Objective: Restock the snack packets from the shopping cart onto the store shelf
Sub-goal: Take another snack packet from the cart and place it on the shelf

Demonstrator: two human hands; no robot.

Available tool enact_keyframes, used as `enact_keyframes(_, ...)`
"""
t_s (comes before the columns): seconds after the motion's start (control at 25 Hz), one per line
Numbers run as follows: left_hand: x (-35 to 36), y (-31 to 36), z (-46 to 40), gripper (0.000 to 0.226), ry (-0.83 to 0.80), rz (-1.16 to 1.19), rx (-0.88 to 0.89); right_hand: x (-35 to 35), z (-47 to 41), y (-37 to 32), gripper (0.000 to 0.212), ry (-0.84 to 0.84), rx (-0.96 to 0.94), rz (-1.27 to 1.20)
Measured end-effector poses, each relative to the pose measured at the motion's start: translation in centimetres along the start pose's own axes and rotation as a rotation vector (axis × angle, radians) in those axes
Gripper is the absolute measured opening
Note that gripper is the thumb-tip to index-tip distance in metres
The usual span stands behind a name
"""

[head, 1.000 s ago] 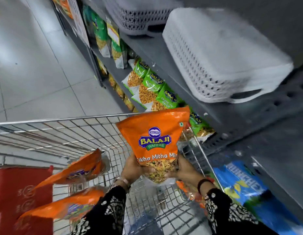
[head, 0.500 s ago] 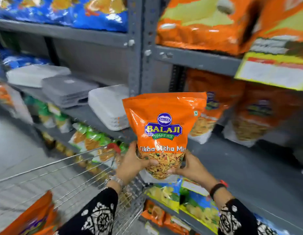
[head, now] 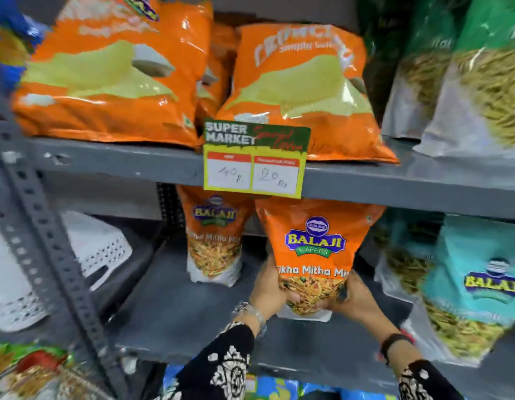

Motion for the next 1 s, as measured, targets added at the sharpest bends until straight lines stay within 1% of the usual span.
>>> enact_keyframes(0.08,1.1,0.0,-3.1,0.073,0.005,0.012,-0.033,-0.9,-2.3,1.7,0.072,0.042,0.032,-0.060)
enact_keyframes(0.2,1.9,-1.2,-6.5,0.082,0.027,0.005,-0.061,-0.3,-4.7,4.0,0.063,0.062,0.083,-0.148)
enact_keyframes(0.28,2.4,-2.5,-7.9,0.081,0.026,-0.021,-0.048,0.9,-5.3,5.8,0.058,0.094,0.113,-0.147)
enact_keyframes(0.4,2.8,-3.8,-8.8,0.076,0.020,-0.038,-0.029,2.0,-5.1,7.9,0.058,0.138,0.160,-0.182)
enact_keyframes(0.52,2.3,-3.8,-7.4,0.072,0.073,-0.001,0.001,2.3,-4.6,7.3,0.065,0.156,0.135,-0.211)
enact_keyframes(0.64,1.3,-4.4,-4.1,0.077,0.124,-0.009,0.018,3.4,-2.1,5.9,0.075,0.244,0.136,-0.283)
enact_keyframes(0.68,0.7,-5.2,-2.9,0.075,0.139,-0.041,0.000,3.8,-0.7,5.5,0.075,0.309,0.171,-0.262)
enact_keyframes(0.76,-2.2,-7.4,1.0,0.066,0.218,-0.098,-0.049,5.6,2.6,3.5,0.067,0.384,0.169,-0.224)
enact_keyframes(0.8,-4.0,-8.5,3.1,0.062,0.265,-0.110,-0.060,6.8,3.8,2.1,0.062,0.379,0.129,-0.219)
enact_keyframes(0.84,-6.2,-10.0,5.6,0.059,0.319,-0.114,-0.090,8.7,4.9,0.3,0.057,0.331,0.077,-0.214)
enact_keyframes(0.92,-11.1,-13.5,11.3,0.056,0.410,-0.126,-0.187,13.3,6.8,-3.5,0.050,0.180,-0.028,-0.218)
enact_keyframes(1.0,-15.7,-17.4,17.6,0.054,0.496,-0.115,-0.308,18.9,8.4,-7.5,0.044,-0.036,-0.120,-0.231)
Point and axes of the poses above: each hand's wrist, its own z-axis away from the middle knuckle, its own x-axis out of the palm, y = z × x, the point moved 8 cm from there along -z, towards the middle knuckle, and after that the axes turned 9 degrees about -x, right-handed, at the moved point
